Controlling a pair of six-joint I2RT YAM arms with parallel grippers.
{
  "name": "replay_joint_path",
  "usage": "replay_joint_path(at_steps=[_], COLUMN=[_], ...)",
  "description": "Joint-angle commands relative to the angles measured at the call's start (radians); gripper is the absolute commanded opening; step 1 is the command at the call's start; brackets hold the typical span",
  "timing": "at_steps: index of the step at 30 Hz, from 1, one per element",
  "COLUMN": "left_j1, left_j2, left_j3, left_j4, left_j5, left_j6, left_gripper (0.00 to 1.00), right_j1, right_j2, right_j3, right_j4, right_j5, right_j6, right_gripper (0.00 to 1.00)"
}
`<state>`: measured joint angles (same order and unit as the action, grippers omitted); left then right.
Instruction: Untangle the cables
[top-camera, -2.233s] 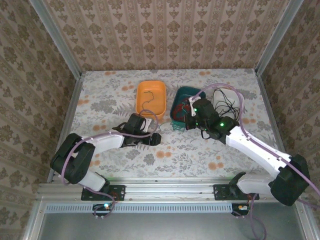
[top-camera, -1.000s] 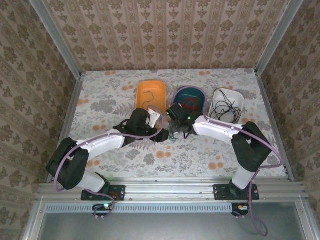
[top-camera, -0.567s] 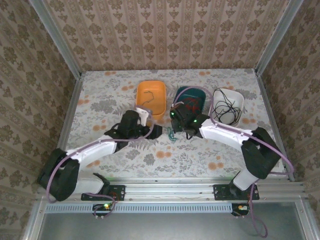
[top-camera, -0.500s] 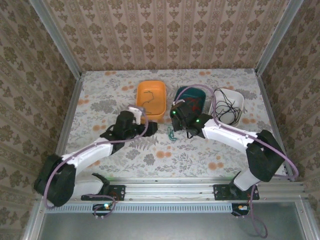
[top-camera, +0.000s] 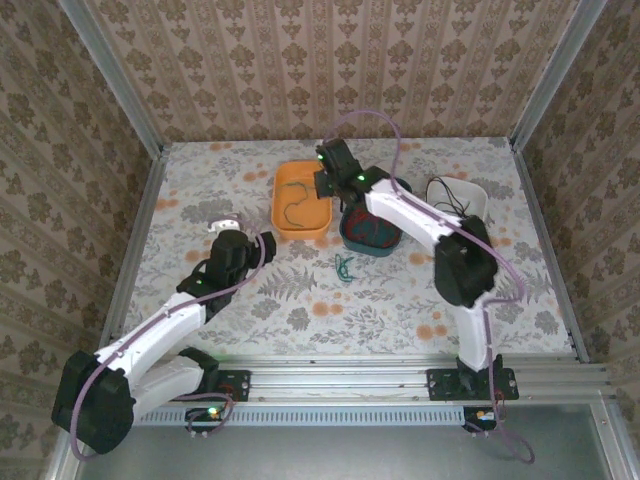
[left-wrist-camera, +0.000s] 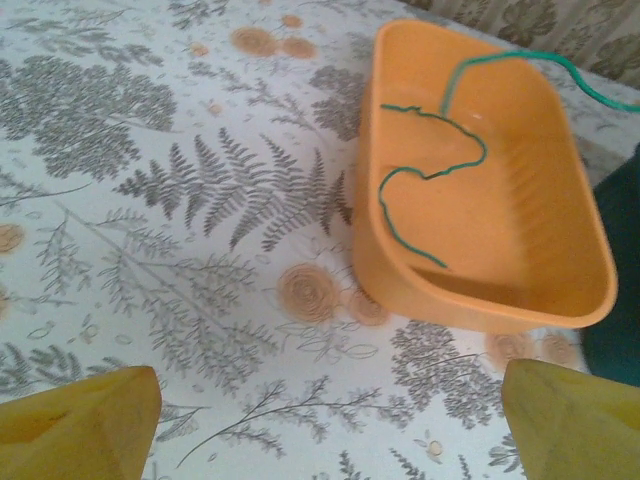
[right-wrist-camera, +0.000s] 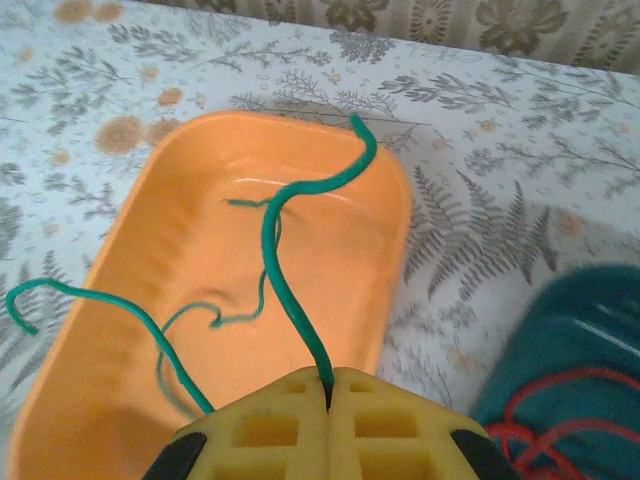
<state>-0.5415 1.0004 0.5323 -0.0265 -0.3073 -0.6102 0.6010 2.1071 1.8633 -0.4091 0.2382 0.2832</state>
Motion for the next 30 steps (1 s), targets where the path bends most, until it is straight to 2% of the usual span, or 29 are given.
replay_joint_path(at_steps=[1,4,5,7,8,9,12,17,20,24,27,30], left_j1=[0.007,0.009,0.009,0.008,0.008,0.008,0.008,-0.017,-0.068,-0.149,-0.192,-0.224], left_j2=[-0.025,-0.022,-0.020,-0.014,-0.009,-0.004,0.006,0.034,0.079,0.200,0.311,0.425], left_j3=[0.012,0.015,0.016,0.022,0.027,0.030,0.034,0.044,0.066,0.122,0.171,0.227], left_j4=[-0.054,-0.056,-0.055,-0.049,-0.052,-0.055,-0.044,-0.013,0.027,0.064,0.081,0.101], left_j5=[-0.039,-0.033,-0.029,-0.014,-0.011,-0.014,-0.011,0.017,0.088,0.271,0.405,0.483], left_j6=[-0.021,-0.015,-0.013,0.002,0.006,0.006,0.010,0.054,0.131,0.245,0.282,0.300], left_gripper=[0.89,0.89,0.89,0.89,0.89,0.89,0.89,0.90,0.90,0.90,0.89,0.86], right_j1=[-0.008,-0.023,-0.027,-0.033,-0.033,-0.033,-0.039,-0.057,-0.064,-0.073,-0.076,-0.077], right_j2=[0.146,0.243,0.253,0.250,0.239,0.221,0.137,-0.036,-0.174,-0.365,-0.488,-0.581], right_j3=[0.183,0.322,0.338,0.343,0.335,0.323,0.239,0.063,-0.109,-0.348,-0.503,-0.614], right_j4=[-0.208,-0.277,-0.278,-0.256,-0.240,-0.223,-0.139,-0.040,0.023,0.069,0.089,0.048], right_j5=[-0.041,-0.087,-0.100,-0.138,-0.136,-0.132,-0.111,-0.134,-0.146,-0.146,-0.163,-0.157], right_j6=[-0.081,-0.132,-0.141,-0.168,-0.173,-0.182,-0.185,-0.132,-0.085,0.004,0.054,0.077], right_gripper=[0.00,0.00,0.03,0.37,0.46,0.53,0.62,0.63,0.63,0.62,0.61,0.59])
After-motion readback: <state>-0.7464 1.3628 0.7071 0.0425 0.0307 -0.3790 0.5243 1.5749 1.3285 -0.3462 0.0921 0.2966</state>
